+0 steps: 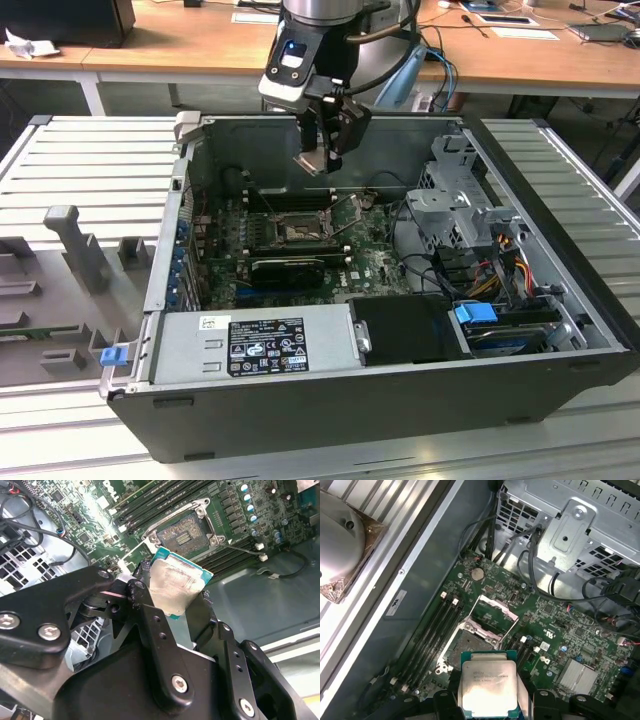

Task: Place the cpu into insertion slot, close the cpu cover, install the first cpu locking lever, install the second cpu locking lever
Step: 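Place the cpu into insertion slot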

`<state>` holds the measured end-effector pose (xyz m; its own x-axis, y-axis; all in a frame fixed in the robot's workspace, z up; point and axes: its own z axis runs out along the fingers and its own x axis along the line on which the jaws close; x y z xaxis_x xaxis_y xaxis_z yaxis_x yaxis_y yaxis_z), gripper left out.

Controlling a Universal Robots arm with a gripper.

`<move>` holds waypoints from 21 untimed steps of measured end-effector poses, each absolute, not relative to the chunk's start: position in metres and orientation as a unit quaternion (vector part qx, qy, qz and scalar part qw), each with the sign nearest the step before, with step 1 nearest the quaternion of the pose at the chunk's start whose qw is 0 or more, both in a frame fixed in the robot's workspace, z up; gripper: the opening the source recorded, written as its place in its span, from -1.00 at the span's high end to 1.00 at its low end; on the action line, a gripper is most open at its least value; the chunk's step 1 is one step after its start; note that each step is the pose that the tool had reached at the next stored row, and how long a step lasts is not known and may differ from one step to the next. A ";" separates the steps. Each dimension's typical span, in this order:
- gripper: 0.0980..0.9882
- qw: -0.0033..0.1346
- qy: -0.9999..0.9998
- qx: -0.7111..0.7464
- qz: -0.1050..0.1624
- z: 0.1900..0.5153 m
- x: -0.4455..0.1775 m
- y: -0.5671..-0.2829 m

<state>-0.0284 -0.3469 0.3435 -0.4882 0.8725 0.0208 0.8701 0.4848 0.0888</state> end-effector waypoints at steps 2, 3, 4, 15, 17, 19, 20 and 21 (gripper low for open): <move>0.04 0.014 0.858 0.512 0.044 0.343 -0.028 -0.347; 0.04 0.014 0.856 0.515 0.043 0.343 -0.028 -0.347; 0.04 0.014 0.853 0.519 0.043 0.343 -0.028 -0.347; 0.04 0.016 0.827 0.560 0.043 0.341 -0.028 -0.347; 0.04 0.016 0.825 0.563 0.043 0.340 -0.028 -0.347; 0.04 0.016 0.824 0.565 0.042 0.340 -0.028 -0.347; 0.04 0.016 0.823 0.567 0.042 0.339 -0.028 -0.347; 0.04 0.016 0.822 0.568 0.042 0.339 -0.028 -0.347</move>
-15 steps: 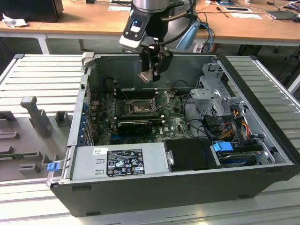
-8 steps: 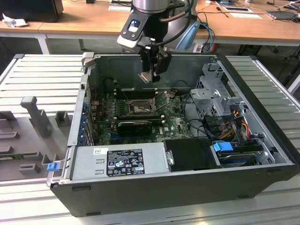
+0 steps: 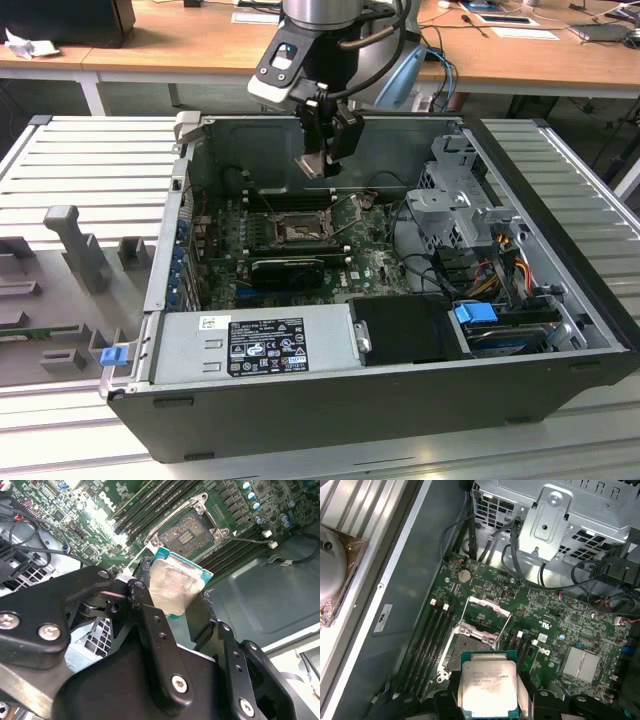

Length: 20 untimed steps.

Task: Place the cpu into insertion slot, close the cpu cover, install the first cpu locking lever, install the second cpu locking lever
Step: 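Place the cpu into insertion slot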

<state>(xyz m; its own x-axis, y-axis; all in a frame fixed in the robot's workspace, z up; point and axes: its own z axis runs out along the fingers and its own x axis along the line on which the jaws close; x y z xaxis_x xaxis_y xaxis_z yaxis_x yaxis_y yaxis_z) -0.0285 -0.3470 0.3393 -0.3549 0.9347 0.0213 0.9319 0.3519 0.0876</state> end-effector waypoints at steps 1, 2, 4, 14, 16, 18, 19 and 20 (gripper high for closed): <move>0.04 0.016 0.821 0.568 0.042 0.339 -0.028 -0.347; 0.04 0.016 0.821 0.569 0.042 0.339 -0.028 -0.347; 0.04 0.016 0.820 0.571 0.042 0.339 -0.028 -0.347; 0.04 0.017 0.813 0.581 0.042 0.338 -0.028 -0.347; 0.04 0.017 0.811 0.584 0.042 0.338 -0.028 -0.347; 0.04 0.017 0.808 0.587 0.042 0.337 -0.028 -0.347; 0.04 0.017 0.807 0.589 0.042 0.337 -0.028 -0.347; 0.04 0.017 0.805 0.592 0.042 0.337 -0.028 -0.347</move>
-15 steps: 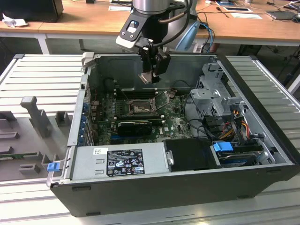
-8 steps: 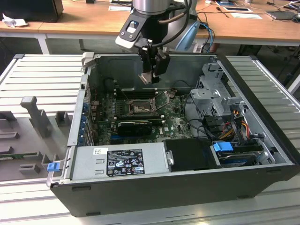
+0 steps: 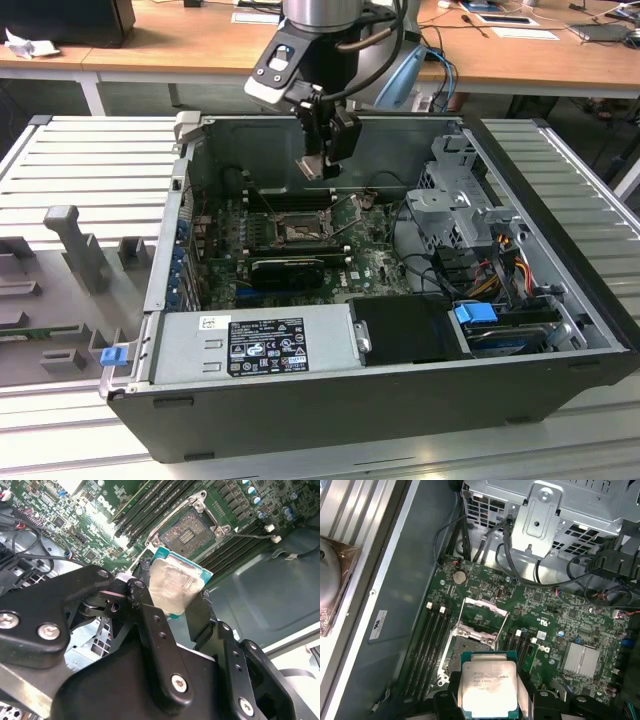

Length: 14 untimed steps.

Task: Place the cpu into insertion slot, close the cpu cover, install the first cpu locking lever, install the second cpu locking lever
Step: 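Place the cpu into insertion slot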

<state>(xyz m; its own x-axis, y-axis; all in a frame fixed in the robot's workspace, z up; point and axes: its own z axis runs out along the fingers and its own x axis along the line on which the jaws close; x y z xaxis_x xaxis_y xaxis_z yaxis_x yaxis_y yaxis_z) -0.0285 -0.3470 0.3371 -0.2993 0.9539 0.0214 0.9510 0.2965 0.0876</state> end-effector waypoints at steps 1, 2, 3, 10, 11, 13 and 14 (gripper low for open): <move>0.04 0.017 0.803 0.594 0.042 0.337 -0.028 -0.347; 0.04 0.018 0.802 0.595 0.042 0.337 -0.028 -0.347; 0.04 0.018 0.801 0.597 0.042 0.337 -0.028 -0.347; 0.04 0.018 0.791 0.610 0.041 0.336 -0.028 -0.347; 0.04 0.018 0.790 0.611 0.041 0.336 -0.028 -0.347; 0.04 0.019 0.788 0.614 0.041 0.335 -0.028 -0.347; 0.04 0.019 0.787 0.615 0.041 0.335 -0.028 -0.347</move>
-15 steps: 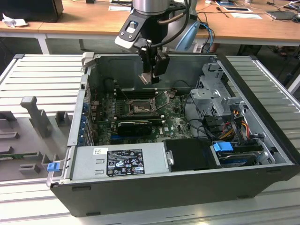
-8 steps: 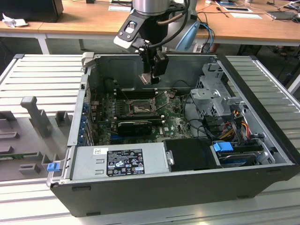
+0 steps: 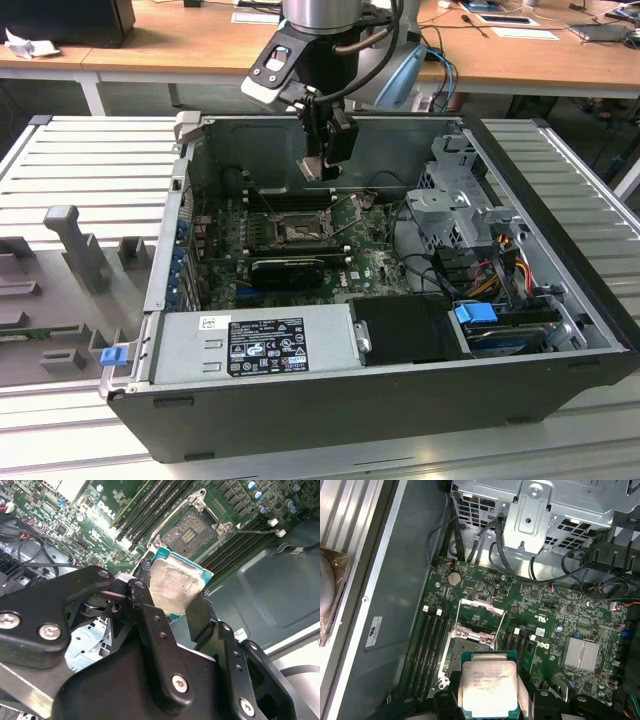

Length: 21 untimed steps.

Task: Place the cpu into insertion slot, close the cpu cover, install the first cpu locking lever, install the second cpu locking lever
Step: 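Place the cpu into insertion slot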

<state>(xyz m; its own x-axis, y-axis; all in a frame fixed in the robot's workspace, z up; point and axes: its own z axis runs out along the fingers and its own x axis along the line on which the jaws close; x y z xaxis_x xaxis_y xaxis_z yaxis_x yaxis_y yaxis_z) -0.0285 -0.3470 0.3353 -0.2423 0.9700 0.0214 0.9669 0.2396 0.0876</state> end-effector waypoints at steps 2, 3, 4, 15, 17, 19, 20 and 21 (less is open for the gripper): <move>0.04 0.019 0.784 0.619 0.041 0.335 -0.028 -0.347; 0.04 0.019 0.784 0.620 0.041 0.335 -0.028 -0.347; 0.04 0.019 0.782 0.621 0.041 0.334 -0.028 -0.347; 0.04 0.019 0.779 0.625 0.040 0.323 -0.028 -0.347; 0.04 0.019 0.779 0.625 0.040 0.323 -0.028 -0.347; 0.04 0.019 0.779 0.626 0.040 0.322 -0.028 -0.347; 0.04 0.019 0.778 0.627 0.040 0.322 -0.028 -0.347; 0.04 0.019 0.777 0.628 0.040 0.322 -0.028 -0.347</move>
